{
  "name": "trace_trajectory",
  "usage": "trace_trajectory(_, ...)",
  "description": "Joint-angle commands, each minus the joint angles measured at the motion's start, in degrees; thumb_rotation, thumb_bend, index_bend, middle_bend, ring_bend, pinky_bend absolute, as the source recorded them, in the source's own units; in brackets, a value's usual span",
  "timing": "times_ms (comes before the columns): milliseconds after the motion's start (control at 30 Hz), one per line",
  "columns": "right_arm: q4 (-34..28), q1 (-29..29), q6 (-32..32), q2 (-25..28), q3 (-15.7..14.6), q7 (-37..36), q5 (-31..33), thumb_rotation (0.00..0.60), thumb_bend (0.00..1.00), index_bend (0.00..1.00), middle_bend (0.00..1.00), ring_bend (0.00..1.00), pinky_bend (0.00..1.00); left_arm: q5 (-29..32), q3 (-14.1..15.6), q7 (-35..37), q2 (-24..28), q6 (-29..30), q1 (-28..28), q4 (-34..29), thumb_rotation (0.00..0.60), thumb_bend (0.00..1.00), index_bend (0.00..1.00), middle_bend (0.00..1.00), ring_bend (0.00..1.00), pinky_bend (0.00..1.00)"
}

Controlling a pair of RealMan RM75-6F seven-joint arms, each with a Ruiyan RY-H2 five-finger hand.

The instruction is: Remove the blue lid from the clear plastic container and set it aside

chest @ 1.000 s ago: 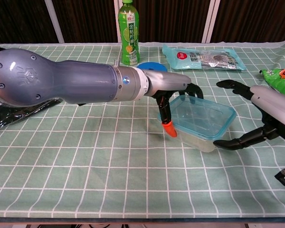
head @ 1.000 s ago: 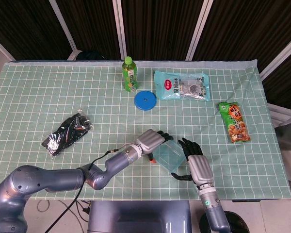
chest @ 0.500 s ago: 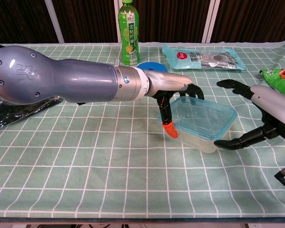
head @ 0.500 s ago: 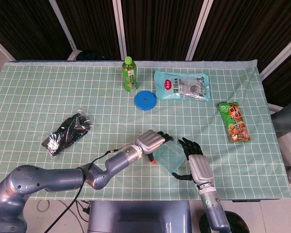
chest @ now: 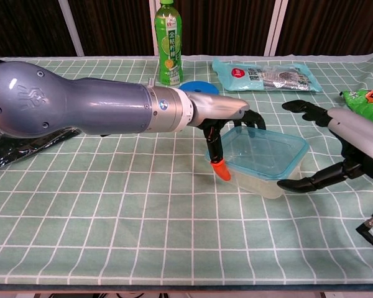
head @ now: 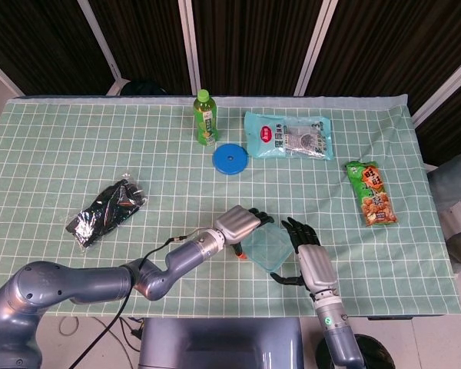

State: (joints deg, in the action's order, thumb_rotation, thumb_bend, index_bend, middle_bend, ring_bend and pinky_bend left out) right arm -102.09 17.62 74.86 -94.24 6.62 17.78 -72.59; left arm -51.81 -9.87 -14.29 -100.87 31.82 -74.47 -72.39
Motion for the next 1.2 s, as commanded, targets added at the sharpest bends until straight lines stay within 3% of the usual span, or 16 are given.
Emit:
trace_trajectory(33,-0.6,-0.1,-0.3,-0.1,0.3,-0.7,0.9,0.6,0.25,0.0,0.0,0.0,0.0,0.1,0.1,0.0,-0.1,0.0,-0.1,0.1,0.6,0.2,0.38,0.43,0.38,0.5)
trace_trajectory(233,-1.0,0.0,-0.9,-0.3,1.4,-2.7,2.3,0.6,0.25,0.0,0.0,0.0,0.0,-0.1,0.1,0.2,-0.3,-0.5,-0.2,0.2,0.6,0.2,0.38,0.43,0.38,0.49)
trace_trajectory(1200,7.2,1.1,0.1,-1.0,3.8,-14.1,-3.7,0.6,0.25,0.0,0.0,0.0,0.0,-7.9,-0.9,8.1,1.8,-10.1,-2.5,1.4,0.6,0.2,0.37,0.42,0.37,0.48)
